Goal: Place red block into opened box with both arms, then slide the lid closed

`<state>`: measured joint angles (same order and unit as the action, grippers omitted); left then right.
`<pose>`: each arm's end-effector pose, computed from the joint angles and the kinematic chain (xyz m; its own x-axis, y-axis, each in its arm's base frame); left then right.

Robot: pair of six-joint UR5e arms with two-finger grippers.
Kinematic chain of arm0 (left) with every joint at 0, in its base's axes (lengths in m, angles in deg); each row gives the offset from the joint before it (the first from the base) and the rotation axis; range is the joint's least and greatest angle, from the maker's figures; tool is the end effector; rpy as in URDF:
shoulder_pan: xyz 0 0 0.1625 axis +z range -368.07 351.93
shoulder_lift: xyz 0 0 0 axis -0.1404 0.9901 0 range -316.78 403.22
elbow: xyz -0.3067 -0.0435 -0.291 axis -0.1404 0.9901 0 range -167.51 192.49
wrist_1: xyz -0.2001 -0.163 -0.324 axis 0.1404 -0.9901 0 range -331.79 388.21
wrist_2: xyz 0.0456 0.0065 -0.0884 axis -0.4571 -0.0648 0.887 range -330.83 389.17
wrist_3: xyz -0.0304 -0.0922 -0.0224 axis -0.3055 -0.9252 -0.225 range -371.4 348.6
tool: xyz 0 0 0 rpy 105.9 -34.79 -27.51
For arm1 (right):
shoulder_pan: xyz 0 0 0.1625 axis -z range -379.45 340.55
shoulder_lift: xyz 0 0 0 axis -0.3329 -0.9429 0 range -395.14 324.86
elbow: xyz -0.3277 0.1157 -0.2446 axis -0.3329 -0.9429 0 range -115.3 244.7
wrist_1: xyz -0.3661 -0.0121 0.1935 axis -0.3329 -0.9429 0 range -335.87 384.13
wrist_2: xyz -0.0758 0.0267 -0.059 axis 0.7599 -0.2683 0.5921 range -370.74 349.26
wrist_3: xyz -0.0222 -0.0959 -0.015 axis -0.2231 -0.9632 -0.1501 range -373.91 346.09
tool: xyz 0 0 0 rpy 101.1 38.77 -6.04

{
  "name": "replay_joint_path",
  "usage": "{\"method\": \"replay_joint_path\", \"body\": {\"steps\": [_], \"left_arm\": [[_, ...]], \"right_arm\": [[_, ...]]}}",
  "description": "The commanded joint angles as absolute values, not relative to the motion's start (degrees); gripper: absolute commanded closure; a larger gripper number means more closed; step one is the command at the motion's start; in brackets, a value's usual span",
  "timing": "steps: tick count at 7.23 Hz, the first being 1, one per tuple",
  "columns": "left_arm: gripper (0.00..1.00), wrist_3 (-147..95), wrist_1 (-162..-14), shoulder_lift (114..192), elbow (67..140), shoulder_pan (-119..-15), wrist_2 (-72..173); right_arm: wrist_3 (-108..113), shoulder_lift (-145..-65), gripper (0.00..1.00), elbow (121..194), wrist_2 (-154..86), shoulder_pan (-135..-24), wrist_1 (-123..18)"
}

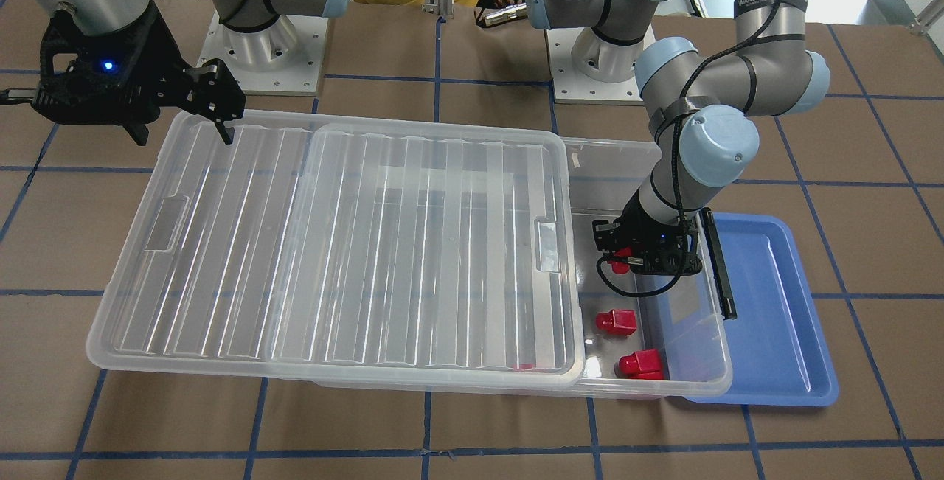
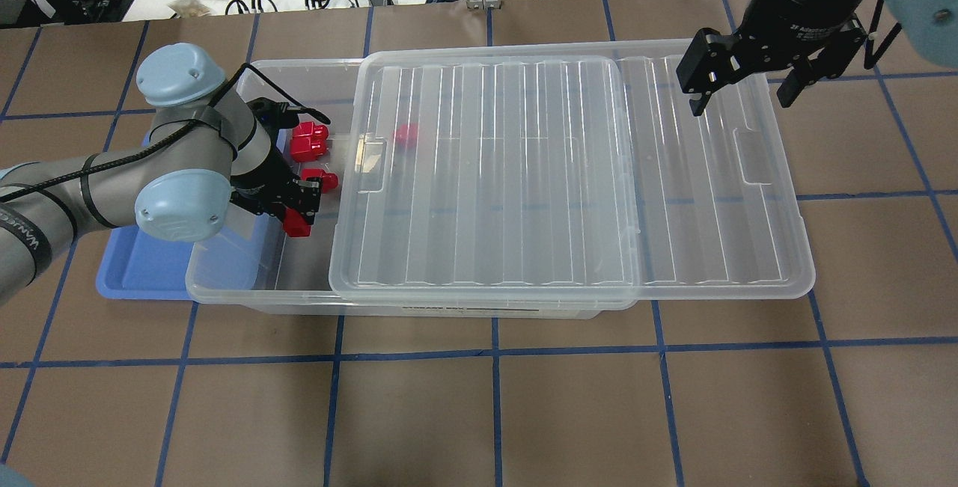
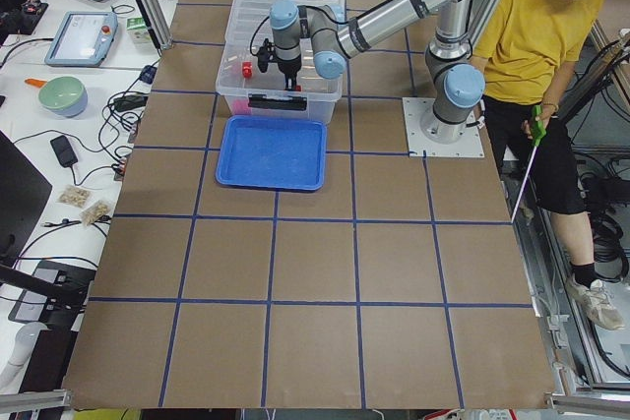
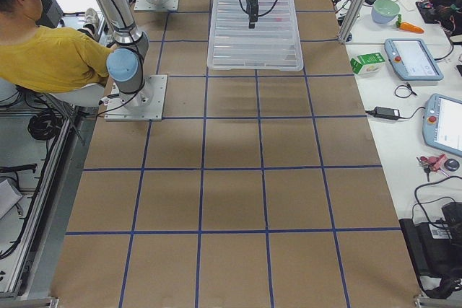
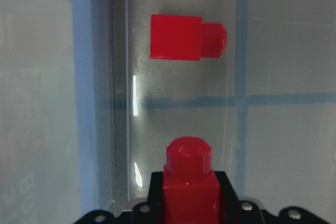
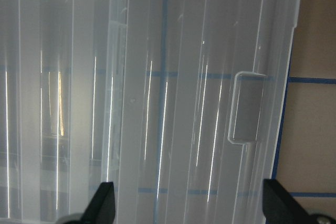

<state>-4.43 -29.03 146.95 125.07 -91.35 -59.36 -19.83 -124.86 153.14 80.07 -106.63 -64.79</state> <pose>-0.0752 -0.5227 0.2375 -0.9995 0.0027 0.0329 0.0046 0.9983 0.0585 0.1075 -0.5002 0.4971 -0.9984 -0.0541 0.0143 -0.0541 0.9985 -0.0021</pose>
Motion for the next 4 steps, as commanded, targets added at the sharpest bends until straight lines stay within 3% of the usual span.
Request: {"method": "replay_joint_path", "body": {"steps": [1,3,4], "left_arm": [[0.95,-4.81,-29.01,148.15,125.25,-91.39,-58.90],[0.94,-4.90,-28.92,149.21,125.25,-91.74,-58.90],[0.72,-4.90,-29.01,149.30,125.25,-91.65,-58.81]], "right_arm": [[-19.88,-124.87,0.00,153.56,80.14,-106.64,-64.73],[-19.80,-124.87,0.00,153.56,80.14,-106.64,-65.08],[-19.80,-124.87,0.00,153.56,80.14,-106.55,-64.91]]}}
